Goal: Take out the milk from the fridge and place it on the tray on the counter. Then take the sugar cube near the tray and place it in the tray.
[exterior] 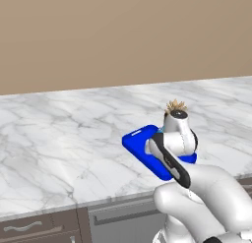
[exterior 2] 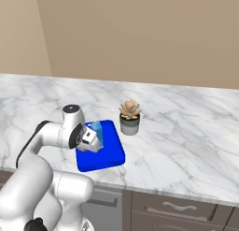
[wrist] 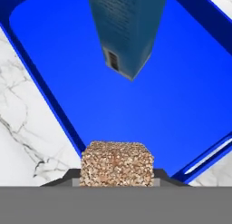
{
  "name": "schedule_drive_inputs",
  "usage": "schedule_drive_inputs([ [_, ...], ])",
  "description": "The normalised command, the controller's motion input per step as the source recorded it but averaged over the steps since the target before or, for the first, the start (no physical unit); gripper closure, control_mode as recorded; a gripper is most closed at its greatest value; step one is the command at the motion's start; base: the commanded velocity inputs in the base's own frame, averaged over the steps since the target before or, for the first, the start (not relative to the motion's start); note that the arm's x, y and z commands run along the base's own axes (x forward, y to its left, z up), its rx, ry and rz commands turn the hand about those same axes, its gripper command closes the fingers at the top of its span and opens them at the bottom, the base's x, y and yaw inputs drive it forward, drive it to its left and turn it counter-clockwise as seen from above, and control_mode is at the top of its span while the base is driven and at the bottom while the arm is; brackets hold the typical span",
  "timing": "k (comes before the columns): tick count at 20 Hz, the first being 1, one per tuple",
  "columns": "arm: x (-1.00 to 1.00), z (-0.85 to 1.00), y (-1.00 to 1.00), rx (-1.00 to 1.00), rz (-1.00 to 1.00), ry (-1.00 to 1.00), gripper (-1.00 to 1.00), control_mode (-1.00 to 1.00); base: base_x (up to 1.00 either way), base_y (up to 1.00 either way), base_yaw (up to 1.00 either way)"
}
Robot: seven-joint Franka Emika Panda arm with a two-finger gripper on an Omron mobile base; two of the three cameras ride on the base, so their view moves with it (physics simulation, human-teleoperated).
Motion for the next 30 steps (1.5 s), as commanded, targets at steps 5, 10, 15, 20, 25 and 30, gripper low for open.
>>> schedule_drive_inputs([
  [5,0.00,-0.41,0.00,-0.06,0.00,0.18,1.00,-1.00,0.00,0.00,0.00],
  [10,0.01,-0.25,-0.02,-0.01,0.00,0.03,1.00,-1.00,0.00,0.00,0.00],
  [15,0.00,-0.19,-0.15,0.00,0.00,0.00,1.00,-1.00,0.00,0.00,0.00],
  [20,0.01,-0.19,-0.23,0.00,0.00,0.00,1.00,-1.00,0.00,0.00,0.00],
  [25,0.13,-0.14,-0.13,0.00,0.00,0.00,1.00,-1.00,0.00,0.00,0.00],
  [30,0.15,-0.13,-0.09,0.00,0.00,0.00,1.00,-1.00,0.00,0.00,0.00],
])
